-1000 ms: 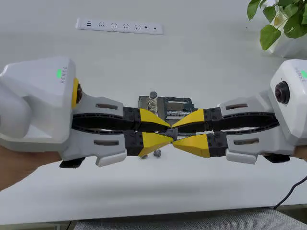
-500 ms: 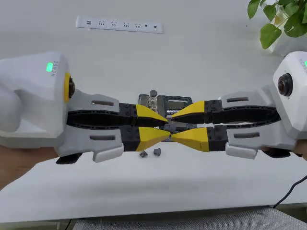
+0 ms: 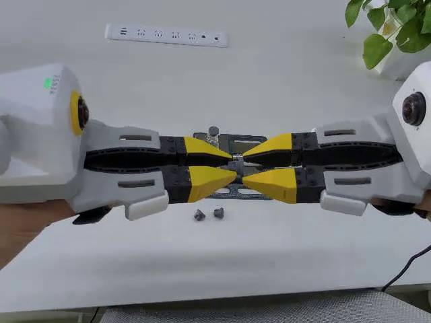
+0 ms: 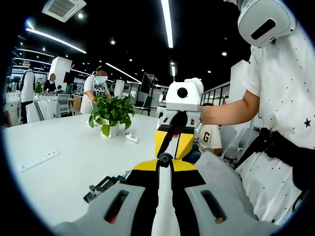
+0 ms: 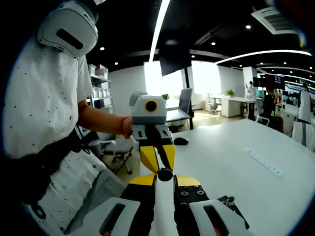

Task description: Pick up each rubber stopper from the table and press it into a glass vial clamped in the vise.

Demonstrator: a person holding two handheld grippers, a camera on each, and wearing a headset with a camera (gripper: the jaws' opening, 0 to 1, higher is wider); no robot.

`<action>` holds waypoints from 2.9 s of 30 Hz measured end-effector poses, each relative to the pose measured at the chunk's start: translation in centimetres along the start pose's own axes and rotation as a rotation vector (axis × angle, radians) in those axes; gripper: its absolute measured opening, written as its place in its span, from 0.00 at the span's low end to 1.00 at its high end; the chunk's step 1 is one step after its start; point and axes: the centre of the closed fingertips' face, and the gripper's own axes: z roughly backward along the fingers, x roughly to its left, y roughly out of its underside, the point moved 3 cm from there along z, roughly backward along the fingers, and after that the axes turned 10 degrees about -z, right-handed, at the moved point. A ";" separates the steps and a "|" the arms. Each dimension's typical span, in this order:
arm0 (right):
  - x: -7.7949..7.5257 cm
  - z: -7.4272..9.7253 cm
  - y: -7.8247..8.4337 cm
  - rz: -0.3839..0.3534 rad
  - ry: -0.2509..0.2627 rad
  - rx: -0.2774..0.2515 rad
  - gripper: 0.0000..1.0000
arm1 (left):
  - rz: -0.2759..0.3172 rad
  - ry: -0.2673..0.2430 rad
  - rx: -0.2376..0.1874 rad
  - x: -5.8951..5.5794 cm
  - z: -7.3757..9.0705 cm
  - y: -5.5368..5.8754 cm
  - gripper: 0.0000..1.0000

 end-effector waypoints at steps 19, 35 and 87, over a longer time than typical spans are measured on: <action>-0.2 0.1 -0.5 -0.006 -0.012 -0.022 0.08 | 0.006 0.001 -0.020 0.0 0.2 -0.4 0.04; 0.0 0.0 -0.9 -0.023 -0.018 -0.035 0.08 | 0.018 0.007 -0.040 0.1 0.2 -0.7 0.04; 0.0 -0.2 -1.0 -0.026 -0.033 0.003 0.06 | 0.030 0.010 -0.043 -0.1 0.6 -0.3 0.04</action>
